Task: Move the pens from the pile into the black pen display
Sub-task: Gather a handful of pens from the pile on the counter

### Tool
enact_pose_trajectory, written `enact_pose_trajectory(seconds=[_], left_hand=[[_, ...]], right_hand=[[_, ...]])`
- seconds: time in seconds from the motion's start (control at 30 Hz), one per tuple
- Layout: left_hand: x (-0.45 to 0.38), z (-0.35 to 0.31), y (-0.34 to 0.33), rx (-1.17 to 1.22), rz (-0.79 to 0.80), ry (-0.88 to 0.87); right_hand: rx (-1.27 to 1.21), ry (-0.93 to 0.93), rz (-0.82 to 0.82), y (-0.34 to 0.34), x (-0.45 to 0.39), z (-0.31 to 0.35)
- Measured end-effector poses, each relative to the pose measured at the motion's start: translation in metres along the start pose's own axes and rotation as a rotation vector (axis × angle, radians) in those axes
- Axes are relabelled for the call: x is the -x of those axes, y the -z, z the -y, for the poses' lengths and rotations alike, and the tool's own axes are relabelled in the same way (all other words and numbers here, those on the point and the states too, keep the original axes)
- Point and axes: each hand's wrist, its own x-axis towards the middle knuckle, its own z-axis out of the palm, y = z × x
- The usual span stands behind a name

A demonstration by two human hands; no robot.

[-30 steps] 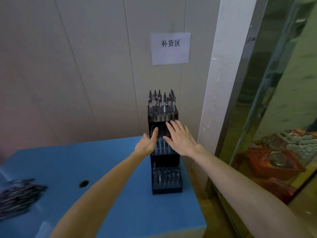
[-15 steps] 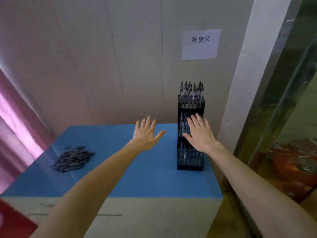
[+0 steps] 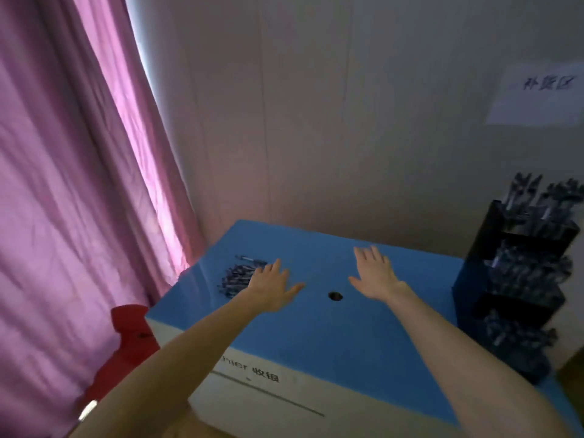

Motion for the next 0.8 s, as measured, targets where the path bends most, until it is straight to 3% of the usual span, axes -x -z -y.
enact_pose_trajectory(seconds=[0.17, 0.33, 0.6, 0.8], left_hand=[[-0.016, 0.13, -0.031, 0.075, 0.041, 0.089], [-0.039, 0.212, -0.053, 0.176, 0.107, 0.099], [-0.114, 0.251, -0.081, 0.294, 0.13, 0.064], [-0.167, 0.266, -0.09, 0.465, 0.117, 0.102]], right_hand=[[-0.13, 0.066, 0.104, -0.026, -0.075, 0.109], [-0.161, 0.075, 0.229, -0.071, -0.114, 0.166], [-0.356, 0.022, 0.289, -0.109, -0.178, 0.177], [-0.514, -0.027, 0.247, -0.143, -0.204, 0.179]])
